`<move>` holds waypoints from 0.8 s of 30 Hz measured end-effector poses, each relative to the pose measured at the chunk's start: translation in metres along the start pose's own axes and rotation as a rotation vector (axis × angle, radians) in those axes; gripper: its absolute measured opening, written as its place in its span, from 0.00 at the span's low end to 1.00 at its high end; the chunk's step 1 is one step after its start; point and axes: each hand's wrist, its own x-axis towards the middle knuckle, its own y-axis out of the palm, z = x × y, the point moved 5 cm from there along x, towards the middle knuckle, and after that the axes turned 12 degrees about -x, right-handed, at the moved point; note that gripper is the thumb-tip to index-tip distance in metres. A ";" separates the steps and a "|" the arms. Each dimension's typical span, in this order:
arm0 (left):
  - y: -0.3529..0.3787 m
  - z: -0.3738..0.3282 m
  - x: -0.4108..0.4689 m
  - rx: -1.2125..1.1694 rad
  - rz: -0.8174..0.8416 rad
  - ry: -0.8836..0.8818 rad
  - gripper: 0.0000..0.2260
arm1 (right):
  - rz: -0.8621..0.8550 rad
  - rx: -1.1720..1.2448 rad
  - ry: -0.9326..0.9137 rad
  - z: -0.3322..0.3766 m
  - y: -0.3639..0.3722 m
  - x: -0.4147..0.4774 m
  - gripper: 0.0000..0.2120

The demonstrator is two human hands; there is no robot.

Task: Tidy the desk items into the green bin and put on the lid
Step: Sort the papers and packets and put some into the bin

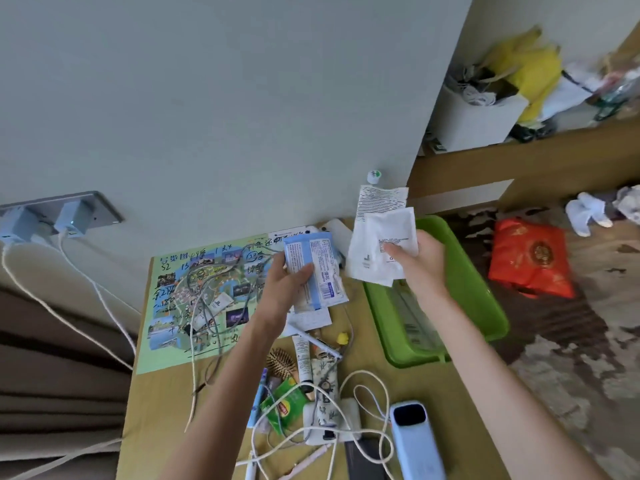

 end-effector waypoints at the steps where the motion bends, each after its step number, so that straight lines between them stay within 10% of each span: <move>1: 0.009 0.002 0.001 -0.009 -0.007 -0.001 0.13 | -0.072 -0.016 0.026 -0.008 -0.022 0.008 0.07; 10: 0.071 0.025 0.008 -0.003 -0.012 -0.046 0.14 | 0.171 -0.754 0.091 -0.076 -0.051 0.021 0.12; 12: 0.090 0.031 0.009 -0.003 0.013 -0.062 0.13 | 0.078 -0.602 -0.045 -0.062 -0.051 0.014 0.21; 16: 0.130 0.042 0.013 -0.001 0.032 -0.133 0.13 | 0.494 0.128 0.162 -0.047 -0.036 -0.005 0.23; 24: 0.157 0.051 0.021 0.202 0.109 -0.037 0.08 | 0.285 0.176 0.192 -0.059 -0.054 0.009 0.12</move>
